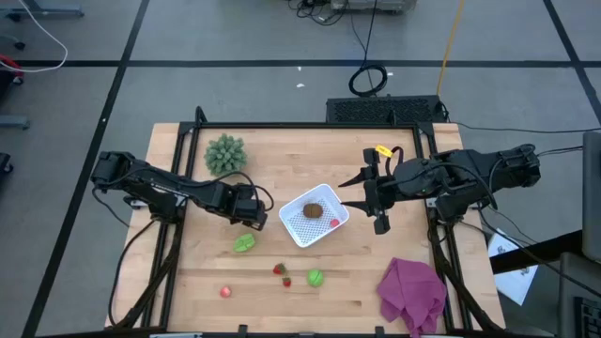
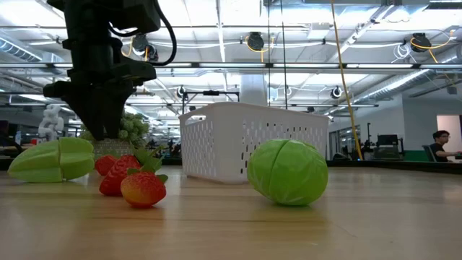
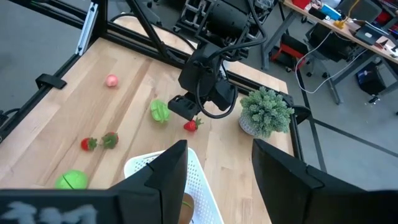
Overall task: Pick and placing Produce into tupperware
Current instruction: Put the top strawberry into the white bin
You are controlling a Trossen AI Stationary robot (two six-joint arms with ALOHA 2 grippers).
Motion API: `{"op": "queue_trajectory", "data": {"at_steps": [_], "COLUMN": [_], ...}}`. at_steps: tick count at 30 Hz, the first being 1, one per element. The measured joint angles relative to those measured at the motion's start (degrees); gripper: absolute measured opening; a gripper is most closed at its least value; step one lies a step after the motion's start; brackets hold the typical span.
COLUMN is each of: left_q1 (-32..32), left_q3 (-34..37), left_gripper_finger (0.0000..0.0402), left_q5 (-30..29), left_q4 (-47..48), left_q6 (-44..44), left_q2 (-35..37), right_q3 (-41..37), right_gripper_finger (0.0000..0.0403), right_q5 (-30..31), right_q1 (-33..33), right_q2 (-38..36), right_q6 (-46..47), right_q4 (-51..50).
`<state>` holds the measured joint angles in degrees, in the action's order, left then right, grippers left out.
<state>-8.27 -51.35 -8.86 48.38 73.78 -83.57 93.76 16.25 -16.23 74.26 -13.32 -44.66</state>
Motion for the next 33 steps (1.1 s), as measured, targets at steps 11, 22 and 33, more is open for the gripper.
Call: {"op": "queue_trajectory", "data": {"at_steps": [11,22,33], "left_q1": [0.04,0.05,0.66], "left_q3": [0.00,1.15,1.66], "left_gripper_finger": [0.0232,0.0247,0.0244], "left_q5": [0.69,0.61,1.17], "left_q4": [0.22,-2.04,-6.13], "left_q6": [3.47,4.84,3.64], "left_q2": [0.00,-1.77,-6.85], "right_q3": [0.00,0.00,0.00], "right_gripper_finger": [0.0171,0.0171,0.0171], "right_q5": [-0.02,-0.04,-0.04], "right_q1": [0.00,0.00,0.00], "right_q2": [0.00,0.00,0.02], "right_q6": [0.00,-0.02,-0.89], "right_q4": [0.02,-0.27,-0.17]}}
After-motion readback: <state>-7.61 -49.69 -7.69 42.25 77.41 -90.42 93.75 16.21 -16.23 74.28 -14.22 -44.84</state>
